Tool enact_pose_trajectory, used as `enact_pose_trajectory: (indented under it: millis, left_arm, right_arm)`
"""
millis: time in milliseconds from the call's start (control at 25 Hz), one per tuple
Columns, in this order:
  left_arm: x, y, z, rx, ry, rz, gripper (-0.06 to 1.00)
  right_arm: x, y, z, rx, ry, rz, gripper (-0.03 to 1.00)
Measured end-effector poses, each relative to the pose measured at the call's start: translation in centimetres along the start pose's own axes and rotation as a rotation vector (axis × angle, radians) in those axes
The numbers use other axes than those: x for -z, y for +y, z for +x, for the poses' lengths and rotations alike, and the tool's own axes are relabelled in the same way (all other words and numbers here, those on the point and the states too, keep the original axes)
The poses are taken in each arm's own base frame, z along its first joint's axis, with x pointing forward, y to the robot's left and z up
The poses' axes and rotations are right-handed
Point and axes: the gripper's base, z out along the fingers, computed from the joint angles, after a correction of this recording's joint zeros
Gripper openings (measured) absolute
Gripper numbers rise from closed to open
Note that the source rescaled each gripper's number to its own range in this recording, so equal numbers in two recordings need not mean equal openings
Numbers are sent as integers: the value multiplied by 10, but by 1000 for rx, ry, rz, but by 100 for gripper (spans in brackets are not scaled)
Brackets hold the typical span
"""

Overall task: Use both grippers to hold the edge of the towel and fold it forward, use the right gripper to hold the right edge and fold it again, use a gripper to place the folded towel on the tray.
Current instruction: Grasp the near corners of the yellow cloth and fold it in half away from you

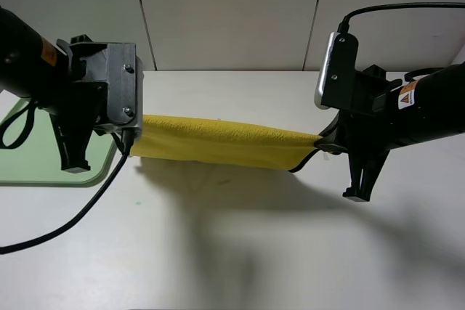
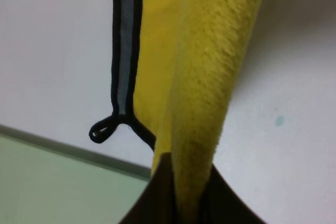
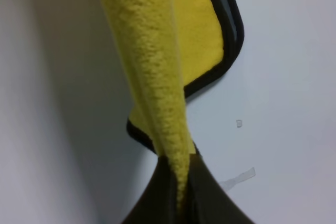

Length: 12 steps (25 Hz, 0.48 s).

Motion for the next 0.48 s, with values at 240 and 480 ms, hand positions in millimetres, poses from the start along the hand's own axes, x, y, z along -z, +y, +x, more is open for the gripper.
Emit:
enact_pose_trajectory:
  millis: [240,480]
  left_arm:
    - [-8,3,-3,6,-16,-23,0]
    - [-47,9,-4,67,90,14,0]
  right_arm:
    - [-1,-4,-4,6,-24,31,0]
    - [-25,-24,-23,-23,3,3,0]
